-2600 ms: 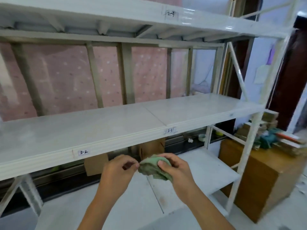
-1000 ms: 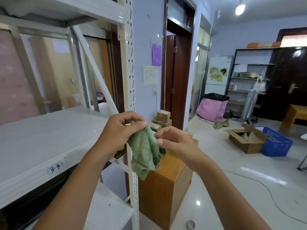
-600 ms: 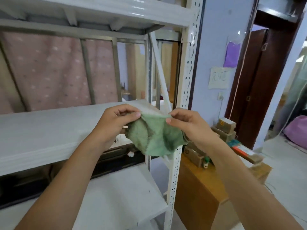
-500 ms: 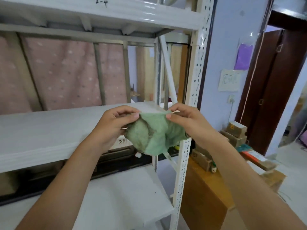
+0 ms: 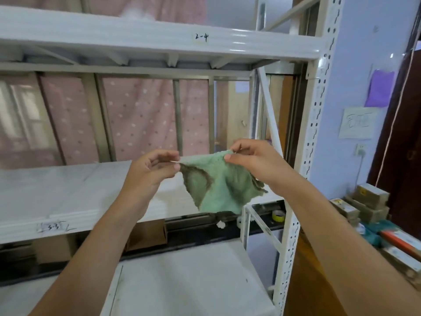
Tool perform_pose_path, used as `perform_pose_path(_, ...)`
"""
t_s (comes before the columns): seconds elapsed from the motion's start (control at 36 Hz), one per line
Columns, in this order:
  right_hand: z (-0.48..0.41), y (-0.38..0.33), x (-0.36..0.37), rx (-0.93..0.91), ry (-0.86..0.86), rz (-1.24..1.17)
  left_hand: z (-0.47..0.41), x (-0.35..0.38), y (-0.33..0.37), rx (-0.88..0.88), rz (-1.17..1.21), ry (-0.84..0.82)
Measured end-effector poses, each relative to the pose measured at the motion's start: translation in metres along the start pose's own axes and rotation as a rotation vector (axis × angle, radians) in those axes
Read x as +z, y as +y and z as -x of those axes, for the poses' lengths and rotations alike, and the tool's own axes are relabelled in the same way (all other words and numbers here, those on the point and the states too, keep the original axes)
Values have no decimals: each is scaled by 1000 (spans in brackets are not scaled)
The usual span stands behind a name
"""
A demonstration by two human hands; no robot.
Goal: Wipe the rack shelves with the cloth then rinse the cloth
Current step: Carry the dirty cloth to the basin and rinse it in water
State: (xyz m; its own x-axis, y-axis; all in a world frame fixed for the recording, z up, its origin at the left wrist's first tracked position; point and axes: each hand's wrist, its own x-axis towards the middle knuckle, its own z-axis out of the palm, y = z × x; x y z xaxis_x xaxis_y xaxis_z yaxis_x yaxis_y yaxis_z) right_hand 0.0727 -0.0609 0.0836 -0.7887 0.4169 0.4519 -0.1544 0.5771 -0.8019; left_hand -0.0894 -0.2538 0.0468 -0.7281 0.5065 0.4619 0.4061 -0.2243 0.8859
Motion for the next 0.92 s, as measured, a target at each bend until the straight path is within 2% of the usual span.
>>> perform_pose_path(0.06, -5, -2, 9, 83, 4, -53, 21, 3, -8, 66, -117, 145)
perform_pose_path(0.11, -10, 0, 16, 146, 2, -113, 48, 11, -17, 152, -211, 181)
perform_pose_path(0.22, -7, 3, 27, 149, -83, -171, 78, 35, -36, 247, -387, 18)
perform_pose_path(0.28, -4, 3, 29, 113, -127, -179, 75, 43, -40, 233, -450, -6)
perform_pose_path(0.39, 2, 3, 26, 38, -162, -190, 60, 44, -37, 150, -379, 4)
perform_pose_path(0.5, 7, 4, 16, -7, -155, -218, 48, 35, -37, 152, -446, -11)
perform_pose_path(0.58, 12, 3, 10, -21, -139, -212, 38, 33, -35, 162, -455, -94)
perform_pose_path(0.67, 19, 3, 3, -16, -70, -87, 32, 34, -30, 121, -368, -137)
perform_pose_path(0.78, 35, 5, -14, -2, 158, 370, 27, 35, -22, 120, -337, -147)
perform_pose_path(0.83, 45, 7, -18, -10, 220, 517, 27, 36, -16, 123, -330, -201)
perform_pose_path(0.92, 58, 12, -12, -23, 70, 570, 25, 42, -9, 129, -346, -281)
